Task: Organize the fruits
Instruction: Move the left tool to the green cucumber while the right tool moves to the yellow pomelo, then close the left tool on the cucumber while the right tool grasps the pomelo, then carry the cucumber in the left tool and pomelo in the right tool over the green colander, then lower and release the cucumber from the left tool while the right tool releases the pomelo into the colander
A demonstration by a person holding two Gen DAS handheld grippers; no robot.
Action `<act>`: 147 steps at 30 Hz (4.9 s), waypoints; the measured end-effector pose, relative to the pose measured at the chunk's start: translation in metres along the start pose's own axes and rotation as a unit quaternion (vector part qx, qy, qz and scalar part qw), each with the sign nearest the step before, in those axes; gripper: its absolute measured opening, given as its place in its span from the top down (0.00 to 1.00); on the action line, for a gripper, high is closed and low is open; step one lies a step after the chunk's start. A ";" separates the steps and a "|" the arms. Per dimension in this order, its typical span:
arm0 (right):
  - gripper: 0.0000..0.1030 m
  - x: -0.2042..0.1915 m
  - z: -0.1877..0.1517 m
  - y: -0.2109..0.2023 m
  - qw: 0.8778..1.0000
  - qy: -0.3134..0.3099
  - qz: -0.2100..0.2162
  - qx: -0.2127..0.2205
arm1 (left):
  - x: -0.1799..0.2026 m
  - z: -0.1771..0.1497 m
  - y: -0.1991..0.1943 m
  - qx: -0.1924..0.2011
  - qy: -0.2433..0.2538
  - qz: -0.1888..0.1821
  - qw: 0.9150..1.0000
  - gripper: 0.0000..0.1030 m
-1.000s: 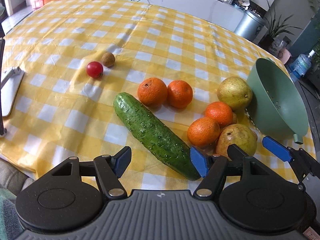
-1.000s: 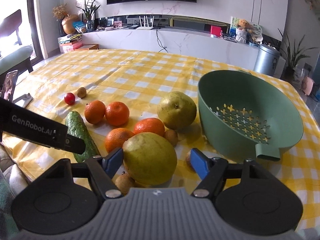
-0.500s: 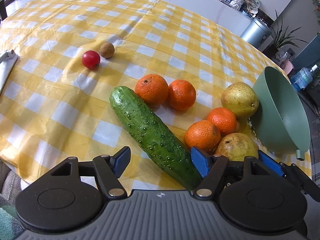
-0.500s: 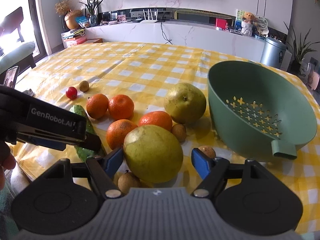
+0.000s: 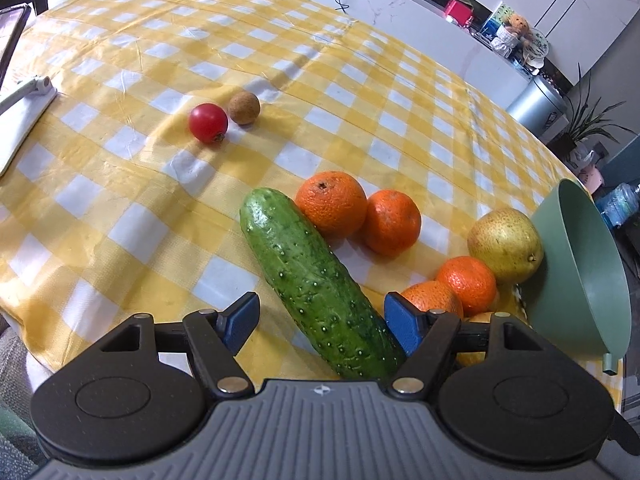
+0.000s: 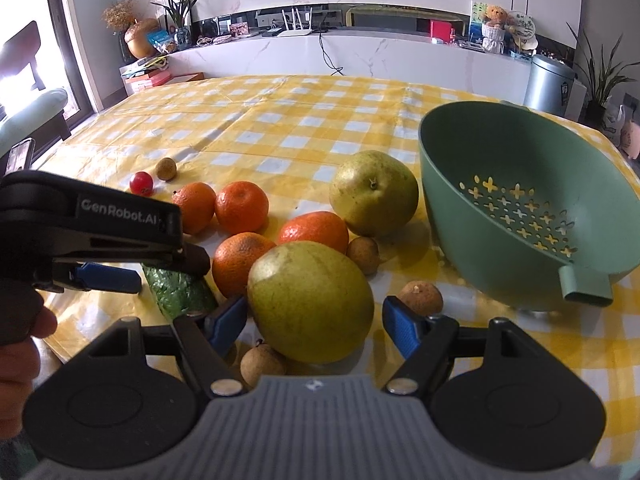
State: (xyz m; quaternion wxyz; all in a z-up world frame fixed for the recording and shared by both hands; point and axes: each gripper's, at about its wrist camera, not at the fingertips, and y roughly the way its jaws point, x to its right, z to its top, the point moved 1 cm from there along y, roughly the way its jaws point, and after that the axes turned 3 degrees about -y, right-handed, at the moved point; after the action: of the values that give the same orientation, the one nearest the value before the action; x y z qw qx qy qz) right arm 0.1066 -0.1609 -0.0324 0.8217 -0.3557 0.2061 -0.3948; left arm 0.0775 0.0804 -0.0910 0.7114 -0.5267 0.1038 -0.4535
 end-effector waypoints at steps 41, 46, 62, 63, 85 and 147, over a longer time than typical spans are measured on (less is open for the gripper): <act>0.38 0.004 -0.010 -0.045 0.995 0.016 -0.017 0.094 | 0.026 -0.012 -0.077 0.110 0.108 -0.091 0.984 0.62; 0.38 0.007 -0.009 -0.058 0.992 0.033 -0.021 0.117 | 0.037 -0.010 -0.094 0.135 0.131 -0.108 0.976 0.62; 0.38 0.063 0.039 -0.100 0.986 -0.006 -0.074 0.148 | 0.132 0.011 -0.102 0.126 0.207 -0.188 0.952 0.62; 0.38 0.068 0.043 -0.099 0.986 -0.013 -0.081 0.148 | 0.139 0.013 -0.099 0.127 0.210 -0.190 0.951 0.62; 0.38 0.132 0.078 0.003 0.989 -0.125 -0.074 -0.009 | 0.201 0.030 0.003 0.073 0.256 -0.153 0.952 0.62; 0.14 0.102 0.064 -0.047 0.992 -0.074 -0.105 0.010 | 0.160 0.007 -0.072 0.076 0.315 -0.131 0.937 0.47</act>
State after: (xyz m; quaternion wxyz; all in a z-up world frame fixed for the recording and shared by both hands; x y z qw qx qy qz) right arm 0.1844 -0.2359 0.0393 0.7923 -0.3952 0.1016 -0.4536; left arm 0.1339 -0.0379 0.0251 0.6148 -0.3104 0.2178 -0.6915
